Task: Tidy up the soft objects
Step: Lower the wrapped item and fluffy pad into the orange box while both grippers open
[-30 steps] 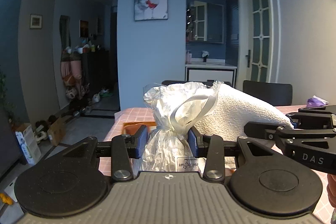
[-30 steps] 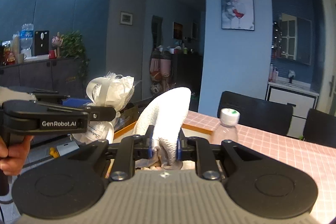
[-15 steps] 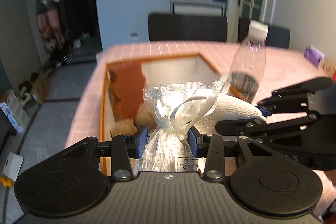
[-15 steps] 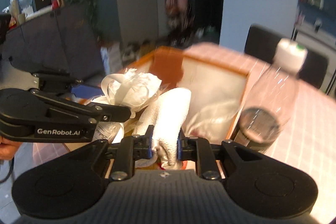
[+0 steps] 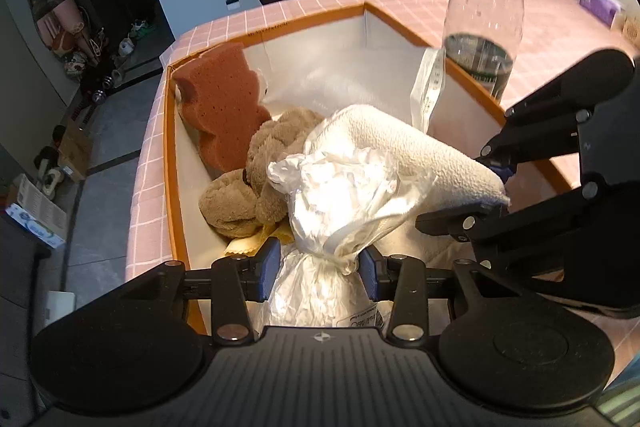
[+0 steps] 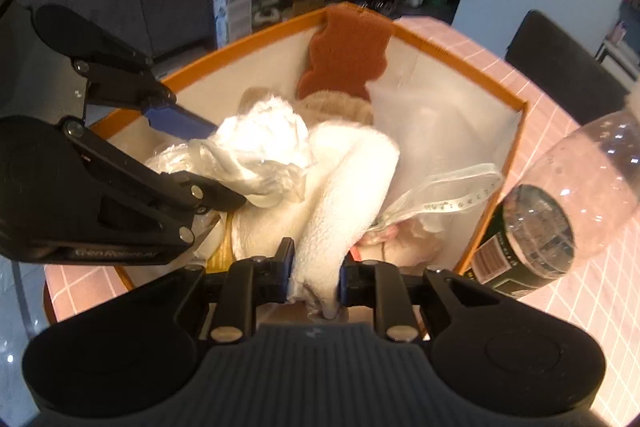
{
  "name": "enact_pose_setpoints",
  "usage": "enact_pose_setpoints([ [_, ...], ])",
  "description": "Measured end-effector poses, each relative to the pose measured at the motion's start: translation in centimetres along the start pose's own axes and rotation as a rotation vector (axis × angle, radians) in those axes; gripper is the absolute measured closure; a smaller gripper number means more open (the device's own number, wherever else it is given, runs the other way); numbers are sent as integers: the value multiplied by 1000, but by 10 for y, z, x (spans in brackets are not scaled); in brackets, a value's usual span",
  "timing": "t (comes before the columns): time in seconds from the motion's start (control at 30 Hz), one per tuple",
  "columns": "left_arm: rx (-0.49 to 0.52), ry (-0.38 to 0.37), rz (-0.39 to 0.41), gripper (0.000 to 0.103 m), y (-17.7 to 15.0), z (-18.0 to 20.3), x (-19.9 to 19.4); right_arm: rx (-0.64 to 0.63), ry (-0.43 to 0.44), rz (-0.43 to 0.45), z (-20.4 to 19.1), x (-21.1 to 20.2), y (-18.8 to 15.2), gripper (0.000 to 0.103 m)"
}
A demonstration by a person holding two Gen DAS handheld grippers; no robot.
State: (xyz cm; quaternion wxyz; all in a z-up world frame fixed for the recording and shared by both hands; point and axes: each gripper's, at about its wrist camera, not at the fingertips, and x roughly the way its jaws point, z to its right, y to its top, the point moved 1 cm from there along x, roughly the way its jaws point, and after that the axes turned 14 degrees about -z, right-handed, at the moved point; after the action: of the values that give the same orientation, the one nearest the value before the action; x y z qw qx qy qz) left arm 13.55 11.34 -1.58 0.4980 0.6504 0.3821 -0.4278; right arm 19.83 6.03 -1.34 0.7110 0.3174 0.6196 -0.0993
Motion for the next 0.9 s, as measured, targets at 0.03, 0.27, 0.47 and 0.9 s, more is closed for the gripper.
enact_pose_setpoints([
  [0.03,4,7,-7,56,-1,1,1,-7,3,-17,-1,2,-1,84],
  [0.27,9,36,-38,55,5,-2,9,-35,-11,-69,-9,15,4,83],
  [0.47,30,63,-25,39,0,2,4,-46,-9,-62,-9,9,4,74],
  [0.9,99,119,67,26,-1,18,-41,-96,-105,-7,-11,-48,-24,50],
])
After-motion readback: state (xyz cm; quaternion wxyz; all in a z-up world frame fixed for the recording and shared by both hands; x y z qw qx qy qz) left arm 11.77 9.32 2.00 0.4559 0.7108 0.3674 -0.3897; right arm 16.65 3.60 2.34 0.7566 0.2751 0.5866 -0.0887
